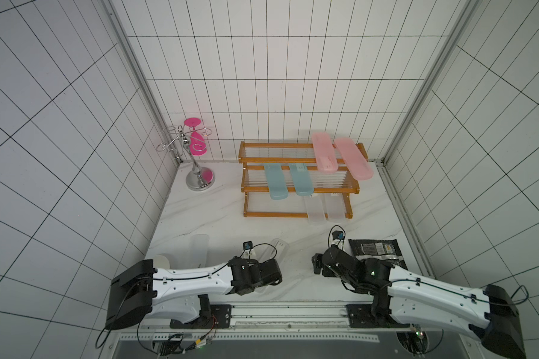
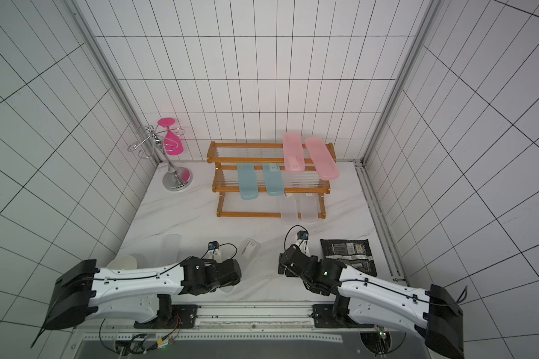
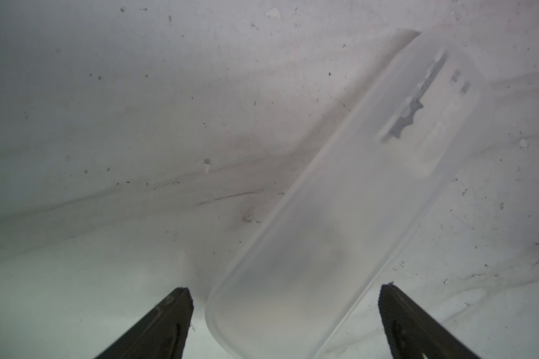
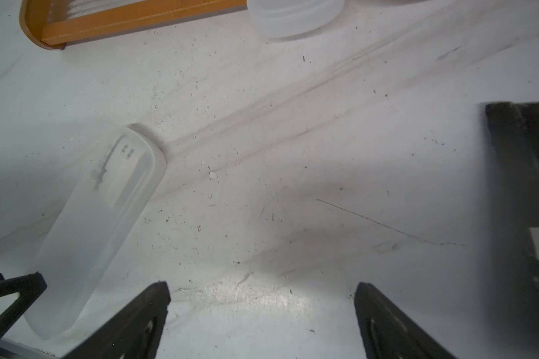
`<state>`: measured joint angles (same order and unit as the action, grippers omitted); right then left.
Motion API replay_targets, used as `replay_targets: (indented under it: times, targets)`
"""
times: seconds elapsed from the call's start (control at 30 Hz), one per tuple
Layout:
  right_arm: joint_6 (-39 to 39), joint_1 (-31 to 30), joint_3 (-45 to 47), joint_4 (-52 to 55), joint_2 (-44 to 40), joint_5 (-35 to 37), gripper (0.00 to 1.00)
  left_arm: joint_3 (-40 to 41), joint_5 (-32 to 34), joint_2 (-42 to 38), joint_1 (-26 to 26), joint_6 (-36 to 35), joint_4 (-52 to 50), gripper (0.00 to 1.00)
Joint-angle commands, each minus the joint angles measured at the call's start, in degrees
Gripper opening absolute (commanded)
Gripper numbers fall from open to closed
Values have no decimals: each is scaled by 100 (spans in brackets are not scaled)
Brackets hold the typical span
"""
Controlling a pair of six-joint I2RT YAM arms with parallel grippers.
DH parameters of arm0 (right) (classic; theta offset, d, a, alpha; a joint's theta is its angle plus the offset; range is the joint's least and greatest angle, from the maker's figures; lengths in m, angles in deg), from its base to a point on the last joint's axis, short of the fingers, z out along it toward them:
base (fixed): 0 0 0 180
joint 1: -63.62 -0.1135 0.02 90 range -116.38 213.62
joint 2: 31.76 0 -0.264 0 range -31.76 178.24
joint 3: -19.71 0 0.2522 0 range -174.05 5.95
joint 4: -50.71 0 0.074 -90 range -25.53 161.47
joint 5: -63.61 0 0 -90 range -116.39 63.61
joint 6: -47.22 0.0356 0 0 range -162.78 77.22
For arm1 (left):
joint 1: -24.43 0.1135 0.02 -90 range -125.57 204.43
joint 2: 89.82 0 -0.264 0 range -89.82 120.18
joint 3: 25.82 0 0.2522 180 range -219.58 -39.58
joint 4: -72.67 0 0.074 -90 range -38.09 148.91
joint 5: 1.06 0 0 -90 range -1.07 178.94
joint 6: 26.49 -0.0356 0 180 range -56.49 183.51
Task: Place the pencil cases on the shelf according to color
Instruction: Move the pencil case to the center of the board.
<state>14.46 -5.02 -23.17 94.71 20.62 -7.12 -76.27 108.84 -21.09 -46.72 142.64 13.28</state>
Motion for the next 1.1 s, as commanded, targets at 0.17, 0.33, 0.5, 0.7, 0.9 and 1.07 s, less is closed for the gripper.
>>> replay_targets:
  times: [0.17, 0.33, 0.5, 0.7, 0.9, 1.07]
  targets:
    - [-101, -114, 109, -703, 682, -110, 86, 119, 187, -610, -15, -63, 458, 98]
    - [-309, -107, -42, -1145, 1086, -173, 76, 176, 109, -734, -12, -129, 475, 98]
    - [-459, -99, -297, -1666, 1758, -556, 68, 374, 36, -923, -12, -138, 398, 98]
    - [-500, -93, -699, -2082, 2551, -672, 62, 695, 645, -1503, -6, 167, -258, 98]
    - [-638, 67, -1200, -2248, 3262, -1024, 60, 1285, 281, -2178, 5, -177, 568, 97]
    - [-664, 338, -1404, -2491, 3749, -1271, 59, 1479, -101, -2151, 1, -220, 966, 97]
